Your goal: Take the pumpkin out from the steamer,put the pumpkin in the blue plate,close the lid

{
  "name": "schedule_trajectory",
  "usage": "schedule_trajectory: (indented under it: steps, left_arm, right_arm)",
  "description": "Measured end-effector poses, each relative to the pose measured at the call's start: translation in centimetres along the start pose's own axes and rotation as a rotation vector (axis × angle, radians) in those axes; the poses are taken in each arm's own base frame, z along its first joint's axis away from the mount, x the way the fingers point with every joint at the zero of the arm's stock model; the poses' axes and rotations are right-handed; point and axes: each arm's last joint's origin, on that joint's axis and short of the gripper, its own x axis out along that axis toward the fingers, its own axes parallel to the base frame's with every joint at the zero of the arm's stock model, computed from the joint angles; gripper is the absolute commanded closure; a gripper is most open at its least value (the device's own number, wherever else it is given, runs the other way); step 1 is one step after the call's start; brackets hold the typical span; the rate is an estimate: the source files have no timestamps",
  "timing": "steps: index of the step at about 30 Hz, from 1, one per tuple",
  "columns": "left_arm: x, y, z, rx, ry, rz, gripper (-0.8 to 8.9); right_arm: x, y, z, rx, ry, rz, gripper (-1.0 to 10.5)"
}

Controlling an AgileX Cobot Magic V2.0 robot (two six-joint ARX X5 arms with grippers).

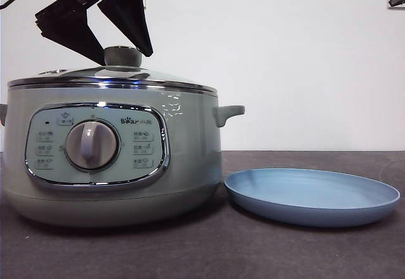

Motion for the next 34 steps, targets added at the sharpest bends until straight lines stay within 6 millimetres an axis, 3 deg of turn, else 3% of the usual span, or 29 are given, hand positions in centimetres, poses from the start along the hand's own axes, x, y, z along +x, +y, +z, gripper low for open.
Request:
schedule_trajectory:
  steps: [10, 15, 28, 34]
  left_arm:
    - [0.2, 0.0, 0.0, 0.004, 0.006, 0.007, 6.13]
    - [0.2, 0.1, 0.0, 0.006, 0.004, 0.011, 8.33]
    - [0.0, 0.0, 0.2, 0.009, -0.023, 0.012, 8.22]
    - [-3.7, -0.1, 0.5, 0.017, -0.139, 0.089, 8.22]
  right_arm:
    - [0.0, 0.0, 0.0, 0.001, 0.002, 0.000, 3.5]
    - [0.0, 0.0, -0.1, 0.006, 0.011, 0.000, 3.5]
    - [0.0, 0.1, -0.1, 0.041, 0.013, 0.020, 3.5]
    - [0.6, 1.0, 0.1, 0.012, 0.007, 0.078, 3.5]
